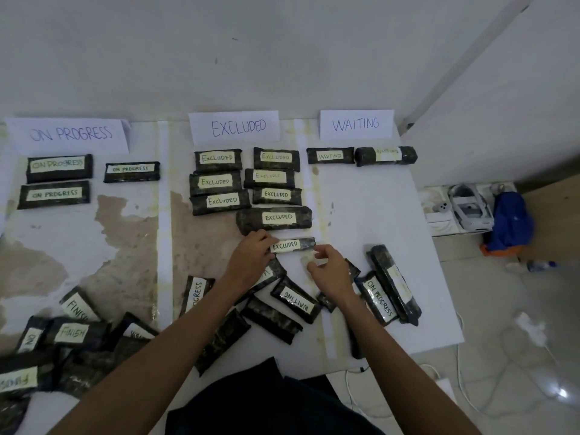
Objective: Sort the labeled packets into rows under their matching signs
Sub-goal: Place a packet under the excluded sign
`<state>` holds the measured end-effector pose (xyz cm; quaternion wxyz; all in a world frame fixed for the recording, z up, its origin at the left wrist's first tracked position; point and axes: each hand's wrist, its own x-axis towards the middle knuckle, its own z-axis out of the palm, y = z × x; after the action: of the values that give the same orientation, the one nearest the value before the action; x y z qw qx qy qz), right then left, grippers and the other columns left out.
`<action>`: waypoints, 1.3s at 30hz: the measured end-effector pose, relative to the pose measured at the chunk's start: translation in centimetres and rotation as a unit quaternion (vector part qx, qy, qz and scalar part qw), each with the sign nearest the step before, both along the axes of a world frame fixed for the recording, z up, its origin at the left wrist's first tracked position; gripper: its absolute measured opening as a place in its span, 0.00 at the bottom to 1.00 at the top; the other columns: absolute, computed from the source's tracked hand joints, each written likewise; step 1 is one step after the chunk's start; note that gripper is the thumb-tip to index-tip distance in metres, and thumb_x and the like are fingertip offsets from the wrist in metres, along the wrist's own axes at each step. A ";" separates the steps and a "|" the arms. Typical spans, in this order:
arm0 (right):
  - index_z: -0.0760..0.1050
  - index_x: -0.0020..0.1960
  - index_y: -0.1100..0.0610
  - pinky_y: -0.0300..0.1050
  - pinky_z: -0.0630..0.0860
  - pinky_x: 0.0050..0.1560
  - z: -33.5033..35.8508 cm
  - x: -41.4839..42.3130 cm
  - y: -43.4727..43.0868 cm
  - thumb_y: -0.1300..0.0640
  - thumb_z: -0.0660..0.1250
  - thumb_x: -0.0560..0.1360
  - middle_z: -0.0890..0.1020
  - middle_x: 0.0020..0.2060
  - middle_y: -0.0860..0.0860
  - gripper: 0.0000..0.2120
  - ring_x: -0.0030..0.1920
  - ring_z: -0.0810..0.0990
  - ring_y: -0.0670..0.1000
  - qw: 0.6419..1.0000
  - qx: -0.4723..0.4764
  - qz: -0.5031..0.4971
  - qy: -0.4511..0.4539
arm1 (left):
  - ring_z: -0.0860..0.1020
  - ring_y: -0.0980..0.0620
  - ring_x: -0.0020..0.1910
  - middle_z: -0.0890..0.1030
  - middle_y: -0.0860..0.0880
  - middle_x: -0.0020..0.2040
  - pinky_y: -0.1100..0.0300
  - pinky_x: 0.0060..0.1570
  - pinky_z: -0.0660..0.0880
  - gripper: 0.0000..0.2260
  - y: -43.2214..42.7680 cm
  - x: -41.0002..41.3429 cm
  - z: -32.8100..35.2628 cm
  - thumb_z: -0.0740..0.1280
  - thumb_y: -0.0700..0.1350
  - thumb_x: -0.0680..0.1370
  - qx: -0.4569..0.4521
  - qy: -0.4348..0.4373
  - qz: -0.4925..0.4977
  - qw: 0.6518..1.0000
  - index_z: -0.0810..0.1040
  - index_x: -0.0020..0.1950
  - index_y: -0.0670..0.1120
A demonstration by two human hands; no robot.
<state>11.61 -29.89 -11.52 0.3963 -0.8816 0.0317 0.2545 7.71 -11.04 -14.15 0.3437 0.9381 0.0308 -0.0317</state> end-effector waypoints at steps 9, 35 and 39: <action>0.75 0.59 0.59 0.44 0.72 0.52 0.5 -1.1 1.9 0.64 0.66 0.71 0.77 0.55 0.55 0.16 0.54 0.75 0.54 0.947 -0.046 0.284 -0.144 | 0.75 0.45 0.48 0.78 0.46 0.52 0.52 0.45 0.74 0.12 1.1 -2.8 0.4 0.67 0.38 0.73 0.064 -0.065 0.035 0.995 0.78 0.56 0.44; 0.75 0.58 0.58 0.41 0.76 0.48 5.1 -1.7 8.0 0.56 0.72 0.71 0.80 0.51 0.51 0.18 0.49 0.78 0.49 0.982 0.083 0.167 0.016 | 0.79 0.51 0.51 0.79 0.45 0.56 0.53 0.50 0.78 0.14 0.1 -7.6 5.8 0.64 0.43 0.78 -0.376 0.102 0.334 0.858 0.69 0.63 0.48; 0.77 0.57 0.58 0.47 0.79 0.52 4.9 -2.3 6.5 0.58 0.69 0.74 0.83 0.51 0.53 0.13 0.50 0.82 0.53 0.977 0.135 0.087 0.142 | 0.80 0.49 0.49 0.80 0.44 0.52 0.55 0.46 0.79 0.12 -0.4 -6.6 5.7 0.63 0.39 0.78 -0.402 0.135 0.331 0.843 0.73 0.62 0.44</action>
<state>9.28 -23.43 -6.62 0.4793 -0.7740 -0.0240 0.4131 1.14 -11.49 -8.48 0.6735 0.6378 0.3700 -0.0520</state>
